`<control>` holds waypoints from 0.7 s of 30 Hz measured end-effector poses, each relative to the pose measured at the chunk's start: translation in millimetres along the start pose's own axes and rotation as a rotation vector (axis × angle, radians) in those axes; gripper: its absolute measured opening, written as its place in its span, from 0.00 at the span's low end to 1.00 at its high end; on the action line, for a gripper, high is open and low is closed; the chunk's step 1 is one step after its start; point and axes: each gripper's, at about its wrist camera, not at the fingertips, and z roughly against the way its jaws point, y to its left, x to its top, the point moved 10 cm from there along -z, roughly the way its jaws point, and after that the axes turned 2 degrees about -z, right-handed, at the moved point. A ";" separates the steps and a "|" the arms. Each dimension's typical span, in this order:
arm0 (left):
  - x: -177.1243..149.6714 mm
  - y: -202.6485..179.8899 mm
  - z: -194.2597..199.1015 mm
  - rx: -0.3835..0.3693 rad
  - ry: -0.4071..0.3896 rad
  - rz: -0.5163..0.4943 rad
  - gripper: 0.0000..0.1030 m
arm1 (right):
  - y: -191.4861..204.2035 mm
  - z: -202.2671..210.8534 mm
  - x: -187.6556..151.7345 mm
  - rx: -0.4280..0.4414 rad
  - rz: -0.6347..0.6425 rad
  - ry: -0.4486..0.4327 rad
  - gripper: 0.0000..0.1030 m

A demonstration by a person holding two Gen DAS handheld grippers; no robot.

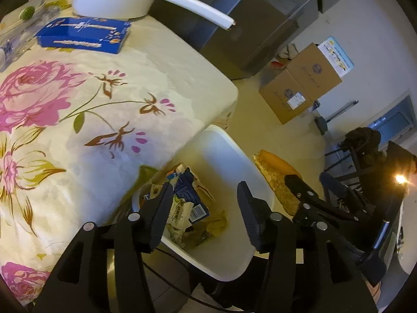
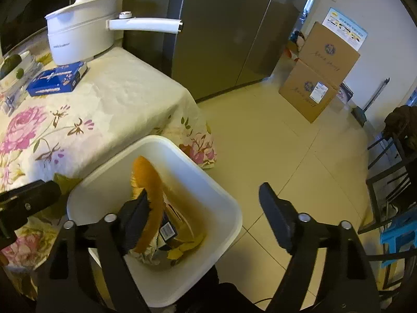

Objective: Collect trash

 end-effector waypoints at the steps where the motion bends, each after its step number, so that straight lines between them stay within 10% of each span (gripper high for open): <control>1: 0.4 2.7 0.5 0.004 0.000 0.008 0.50 | 2.0 -0.2 0.1 0.004 0.001 0.002 0.81; 21: 72.6 129.6 77.3 0.123 -0.208 0.318 0.63 | 115.1 17.4 71.0 0.214 0.071 -0.027 0.93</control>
